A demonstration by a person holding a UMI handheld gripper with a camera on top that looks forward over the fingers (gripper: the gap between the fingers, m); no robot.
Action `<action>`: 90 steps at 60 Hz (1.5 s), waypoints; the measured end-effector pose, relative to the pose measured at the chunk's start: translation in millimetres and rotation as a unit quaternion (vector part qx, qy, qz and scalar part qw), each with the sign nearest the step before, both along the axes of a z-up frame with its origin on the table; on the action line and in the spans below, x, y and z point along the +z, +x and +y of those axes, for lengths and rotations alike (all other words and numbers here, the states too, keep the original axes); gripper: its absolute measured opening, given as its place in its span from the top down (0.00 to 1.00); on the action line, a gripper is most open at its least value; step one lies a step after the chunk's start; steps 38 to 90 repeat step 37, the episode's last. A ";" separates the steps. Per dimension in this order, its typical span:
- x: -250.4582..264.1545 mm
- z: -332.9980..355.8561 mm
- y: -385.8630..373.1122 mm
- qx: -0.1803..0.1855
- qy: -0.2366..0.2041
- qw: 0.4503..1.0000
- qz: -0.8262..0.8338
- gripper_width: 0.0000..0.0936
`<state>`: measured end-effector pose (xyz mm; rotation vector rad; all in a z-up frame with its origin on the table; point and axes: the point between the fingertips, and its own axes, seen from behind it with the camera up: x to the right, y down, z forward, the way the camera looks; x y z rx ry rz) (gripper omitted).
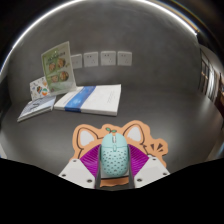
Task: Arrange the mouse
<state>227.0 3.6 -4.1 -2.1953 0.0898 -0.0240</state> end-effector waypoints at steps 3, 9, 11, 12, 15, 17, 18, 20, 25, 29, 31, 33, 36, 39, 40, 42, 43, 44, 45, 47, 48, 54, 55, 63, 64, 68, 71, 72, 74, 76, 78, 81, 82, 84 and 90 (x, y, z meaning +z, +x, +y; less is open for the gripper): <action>-12.7 2.2 -6.5 0.007 -0.015 1.000 0.004 0.56; -17.5 1.5 -4.0 0.009 -0.016 1.000 0.001 0.47; -17.3 1.0 -5.8 0.013 -0.019 1.000 0.000 0.44; -18.0 -0.2 -6.3 0.015 -0.022 1.000 0.001 0.42; -15.5 -4.3 -6.8 0.023 -0.022 0.999 0.003 0.25; -11.6 -7.2 -4.0 0.033 -0.014 0.999 0.003 0.11; -8.1 -9.1 -3.1 0.034 -0.010 0.999 0.001 0.04; -0.3 -15.5 -2.9 0.041 -0.001 0.999 0.003 0.11; 15.9 -41.4 -2.8 0.064 0.019 0.998 0.022 0.09; 27.2 -66.6 -3.8 0.081 0.031 0.995 0.043 0.09; 30.2 -79.3 -0.4 0.082 0.034 0.995 0.053 0.09; 31.1 -91.5 4.6 0.080 0.034 0.994 0.060 0.09; 25.9 -106.1 16.3 0.082 0.036 0.994 0.063 0.09; 24.7 -111.8 20.3 0.080 0.036 0.994 0.062 0.09; 24.7 -111.8 20.3 0.080 0.036 0.994 0.062 0.09; 24.7 -111.8 20.3 0.080 0.036 0.994 0.062 0.09; 24.7 -111.8 20.3 0.080 0.036 0.994 0.062 0.09; 24.7 -111.8 20.3 0.080 0.036 0.994 0.062 0.09; 24.7 -111.8 20.3 0.080 0.036 0.994 0.062 0.09; 24.7 -111.8 20.3 0.080 0.036 0.994 0.062 0.09; 24.7 -111.8 20.3 0.080 0.036 0.994 0.062 0.09; 24.7 -111.8 20.3 0.080 0.036 0.994 0.062 0.09; 24.7 -111.8 20.3 0.080 0.036 0.994 0.062 0.09; 24.7 -111.8 20.3 0.080 0.036 0.994 0.062 0.09; 24.7 -111.8 20.3 0.080 0.036 0.994 0.062 0.09; 24.7 -111.8 20.3 0.080 0.036 0.994 0.062 0.09; 24.7 -111.8 20.3 0.080 0.036 0.994 0.062 0.09; 24.7 -111.8 20.3 0.080 0.036 0.994 0.062 0.09; 24.7 -111.8 20.3 0.080 0.036 0.994 0.062 0.09; 24.7 -111.8 20.3 0.080 0.036 0.994 0.062 0.09; 24.7 -111.8 20.3 0.080 0.036 0.994 0.062 0.09; 24.7 -111.8 20.3 0.080 0.036 0.994 0.062 0.09; 24.7 -111.8 20.3 0.080 0.036 0.994 0.062 0.09; 24.7 -111.8 20.3 0.080 0.036 0.994 0.062 0.09; 24.7 -111.8 20.3 0.080 0.036 0.994 0.062 0.09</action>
